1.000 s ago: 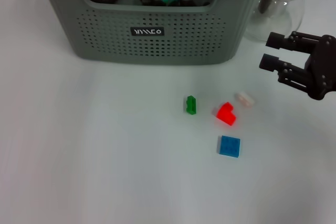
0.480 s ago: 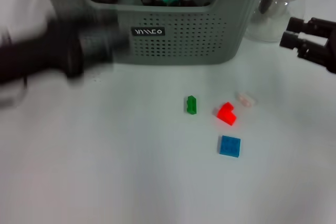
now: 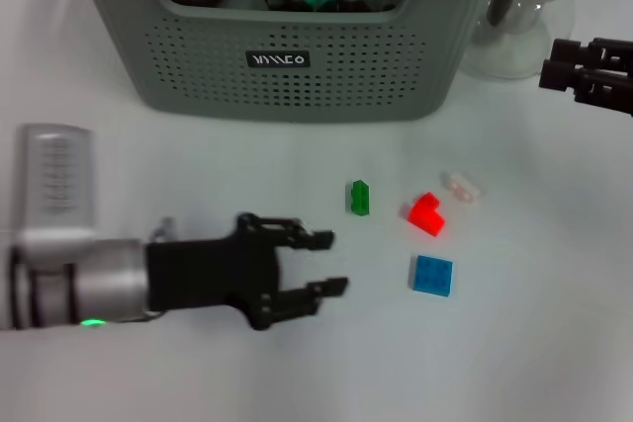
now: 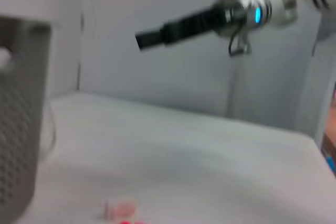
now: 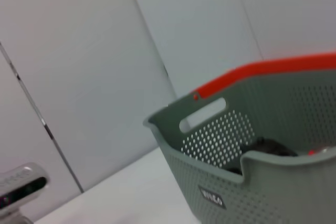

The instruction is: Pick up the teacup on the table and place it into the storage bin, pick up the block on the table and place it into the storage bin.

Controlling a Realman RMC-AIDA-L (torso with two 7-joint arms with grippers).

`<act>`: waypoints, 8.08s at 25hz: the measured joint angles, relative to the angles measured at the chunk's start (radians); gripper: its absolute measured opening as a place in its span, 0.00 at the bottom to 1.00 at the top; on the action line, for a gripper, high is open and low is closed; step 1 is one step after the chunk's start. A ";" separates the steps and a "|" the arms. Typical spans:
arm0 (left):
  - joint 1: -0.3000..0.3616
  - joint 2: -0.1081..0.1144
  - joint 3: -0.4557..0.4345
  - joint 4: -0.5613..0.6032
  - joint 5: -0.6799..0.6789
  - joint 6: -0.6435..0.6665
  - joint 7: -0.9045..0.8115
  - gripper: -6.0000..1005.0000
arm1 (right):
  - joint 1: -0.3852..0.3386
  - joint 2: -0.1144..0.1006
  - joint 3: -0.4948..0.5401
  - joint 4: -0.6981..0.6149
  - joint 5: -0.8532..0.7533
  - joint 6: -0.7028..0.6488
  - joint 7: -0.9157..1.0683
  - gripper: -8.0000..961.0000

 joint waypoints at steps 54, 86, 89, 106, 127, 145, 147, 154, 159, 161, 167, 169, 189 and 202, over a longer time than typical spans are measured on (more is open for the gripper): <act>-0.279 0.003 0.152 -0.320 -0.178 -0.502 0.164 0.70 | -0.008 0.008 0.008 0.008 -0.018 0.006 -0.008 0.52; -0.286 0.000 0.151 -0.301 -0.189 -0.515 0.160 0.42 | -0.013 0.007 0.010 0.011 -0.018 0.019 -0.008 0.53; -0.254 0.016 0.156 -0.247 -0.175 -0.426 0.081 0.40 | -0.013 0.008 0.010 0.011 -0.018 0.019 -0.008 0.53; -0.284 0.088 -0.199 0.579 -0.224 0.197 -0.814 0.46 | -0.006 0.013 0.003 0.011 -0.018 0.012 -0.011 0.52; -0.775 0.113 0.188 0.070 0.515 -0.893 -1.301 0.54 | -0.016 0.041 -0.001 0.011 -0.018 0.011 -0.095 0.52; -0.125 0.005 -0.080 0.886 -0.463 -0.258 -0.953 0.67 | -0.016 0.042 0.008 0.011 -0.018 0.012 -0.096 0.52; -0.097 0.014 -0.217 0.817 -0.598 0.004 -0.861 0.68 | -0.016 0.043 0.004 0.011 -0.018 0.014 -0.096 0.52; 0.021 0.000 -0.399 0.562 -0.397 0.472 -0.441 0.67 | -0.016 0.048 -0.003 0.007 -0.020 0.001 -0.158 0.52; 0.015 0.002 -0.396 0.375 0.011 0.384 -0.292 0.67 | -0.017 0.053 -0.076 -0.081 -0.090 -0.086 -0.252 0.52; 0.008 0.003 -0.392 0.338 0.100 0.333 -0.282 0.67 | 0.001 0.070 -0.116 -0.201 -0.176 -0.099 -0.167 0.52; -0.005 0.006 -0.395 0.264 0.179 0.257 -0.277 0.67 | 0.108 0.092 -0.310 -0.473 -0.412 -0.149 0.150 0.52; -0.005 0.006 -0.396 0.253 0.205 0.226 -0.274 0.67 | 0.153 0.094 -0.379 -0.490 -0.472 -0.162 0.227 0.52; -0.006 0.006 -0.427 0.192 0.259 0.148 -0.247 0.67 | 0.238 0.101 -0.931 -0.342 -0.474 0.096 0.616 0.54; -0.012 0.008 -0.431 0.162 0.267 0.103 -0.230 0.67 | 0.229 0.101 -0.956 -0.332 -0.480 0.136 0.639 0.62</act>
